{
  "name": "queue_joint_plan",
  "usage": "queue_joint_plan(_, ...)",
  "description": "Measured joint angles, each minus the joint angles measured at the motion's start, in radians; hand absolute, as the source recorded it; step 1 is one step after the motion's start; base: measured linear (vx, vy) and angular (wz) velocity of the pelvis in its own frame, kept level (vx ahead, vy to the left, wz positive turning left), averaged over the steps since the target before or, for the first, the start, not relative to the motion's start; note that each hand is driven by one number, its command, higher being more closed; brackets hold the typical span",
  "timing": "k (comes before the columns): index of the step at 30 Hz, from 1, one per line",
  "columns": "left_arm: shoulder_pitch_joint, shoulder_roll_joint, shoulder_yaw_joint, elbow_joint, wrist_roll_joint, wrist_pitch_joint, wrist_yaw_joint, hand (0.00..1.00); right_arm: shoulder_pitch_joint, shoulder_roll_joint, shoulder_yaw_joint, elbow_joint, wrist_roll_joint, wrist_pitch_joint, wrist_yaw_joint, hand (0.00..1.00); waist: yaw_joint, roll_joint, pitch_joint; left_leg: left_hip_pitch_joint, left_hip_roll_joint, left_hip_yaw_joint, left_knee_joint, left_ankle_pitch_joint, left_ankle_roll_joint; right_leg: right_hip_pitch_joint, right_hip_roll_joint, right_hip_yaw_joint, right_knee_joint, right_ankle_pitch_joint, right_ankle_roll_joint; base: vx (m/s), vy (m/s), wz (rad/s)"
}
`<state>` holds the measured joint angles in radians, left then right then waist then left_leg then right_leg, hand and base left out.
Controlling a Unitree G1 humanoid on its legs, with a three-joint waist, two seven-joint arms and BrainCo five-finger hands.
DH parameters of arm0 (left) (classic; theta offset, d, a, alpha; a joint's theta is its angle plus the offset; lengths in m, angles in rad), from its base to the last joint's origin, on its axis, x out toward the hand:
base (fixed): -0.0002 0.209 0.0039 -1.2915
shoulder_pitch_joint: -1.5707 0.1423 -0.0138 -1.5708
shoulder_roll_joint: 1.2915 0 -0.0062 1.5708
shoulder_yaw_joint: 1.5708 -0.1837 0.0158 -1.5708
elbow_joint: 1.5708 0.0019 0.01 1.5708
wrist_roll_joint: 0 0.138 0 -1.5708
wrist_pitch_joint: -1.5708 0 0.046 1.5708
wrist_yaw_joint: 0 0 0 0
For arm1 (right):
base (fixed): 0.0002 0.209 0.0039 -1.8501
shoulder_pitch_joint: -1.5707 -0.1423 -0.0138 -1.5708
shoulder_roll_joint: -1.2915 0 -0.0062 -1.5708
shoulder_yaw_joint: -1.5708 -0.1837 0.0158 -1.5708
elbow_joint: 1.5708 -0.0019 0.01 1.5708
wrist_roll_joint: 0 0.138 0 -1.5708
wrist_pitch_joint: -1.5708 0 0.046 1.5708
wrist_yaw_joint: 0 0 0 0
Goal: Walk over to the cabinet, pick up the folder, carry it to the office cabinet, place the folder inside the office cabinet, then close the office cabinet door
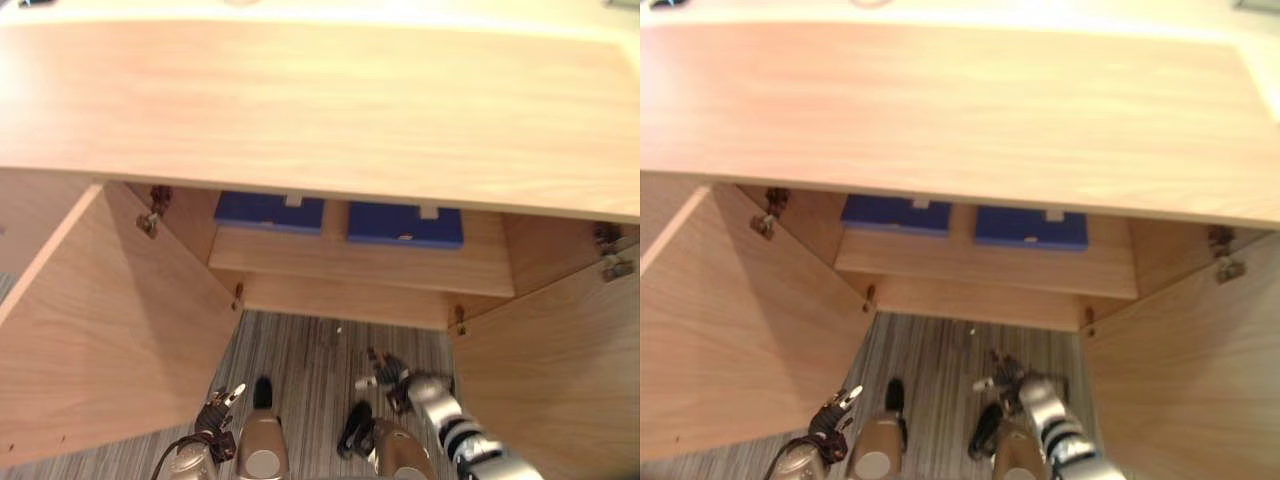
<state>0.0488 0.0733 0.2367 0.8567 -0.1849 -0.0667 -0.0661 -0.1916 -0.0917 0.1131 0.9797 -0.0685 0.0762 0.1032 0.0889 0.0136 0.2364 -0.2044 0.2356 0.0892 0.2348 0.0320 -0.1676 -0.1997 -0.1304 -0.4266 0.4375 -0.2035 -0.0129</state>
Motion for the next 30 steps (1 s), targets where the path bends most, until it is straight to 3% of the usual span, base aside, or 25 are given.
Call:
queue_joint_plan(5,0.003,-0.074,0.057,0.060,0.019,0.000,0.050,0.00,0.160,0.055,-0.301,0.076,0.105,-0.028,-0.092,0.00,-0.029,-0.001,-0.082,0.061,0.021,-0.017,0.104,-0.115,-0.011,0.083,0.048,0.068,-0.050,0.007,0.014,0.04,0.039,-0.40)
queue_joint_plan(7,0.004,-0.094,0.064,0.075,0.018,-0.002,0.066,0.00,0.205,0.060,-0.383,0.096,0.139,-0.037,-0.123,0.00,-0.030,-0.002,-0.121,0.077,-0.034,-0.120,0.122,-0.187,-0.008,0.090,0.062,0.122,-0.081,0.022,0.021,0.02,0.119,-0.54)
queue_joint_plan(9,0.011,-0.091,0.066,0.091,0.019,-0.002,0.075,0.00,0.208,0.068,-0.448,0.108,0.151,-0.039,-0.134,0.00,-0.032,0.002,-0.134,0.107,-0.060,-0.148,0.116,-0.217,0.007,0.100,0.079,0.176,-0.118,0.046,0.026,0.05,0.152,-0.82)
queue_joint_plan(13,0.019,-0.091,0.103,0.142,0.019,-0.001,0.078,0.00,0.256,0.083,-0.564,0.120,0.211,-0.040,-0.150,0.00,-0.043,0.007,-0.191,0.143,-0.038,-0.037,0.112,-0.251,0.028,0.122,0.126,0.303,-0.257,0.148,0.031,0.05,0.149,-0.95)
queue_joint_plan(17,0.015,-0.085,0.104,0.202,0.023,0.000,0.075,0.00,0.295,0.099,-0.695,0.127,0.295,-0.048,-0.164,0.00,-0.068,0.014,-0.206,0.249,-0.079,0.011,0.028,-0.244,0.053,0.190,0.122,0.403,-0.379,0.222,0.051,0.11,0.147,-0.73)
queue_joint_plan(23,0.011,-0.078,0.113,0.241,0.040,0.000,0.072,0.00,0.299,0.107,-0.719,0.140,0.354,-0.071,-0.174,0.00,-0.083,0.014,-0.220,0.298,-0.112,0.116,-0.025,-0.241,0.074,0.181,0.111,0.528,-0.455,0.289,0.069,0.02,0.126,-0.63)
queue_joint_plan(30,0.009,-0.076,0.115,0.233,0.053,-0.003,0.072,0.00,0.302,0.113,-0.642,0.068,0.471,-0.089,-0.206,0.00,-0.088,0.000,-0.174,0.326,-0.119,0.284,-0.021,-0.259,0.087,0.115,0.132,0.690,-0.455,0.331,0.066,-0.09,0.058,-0.72)
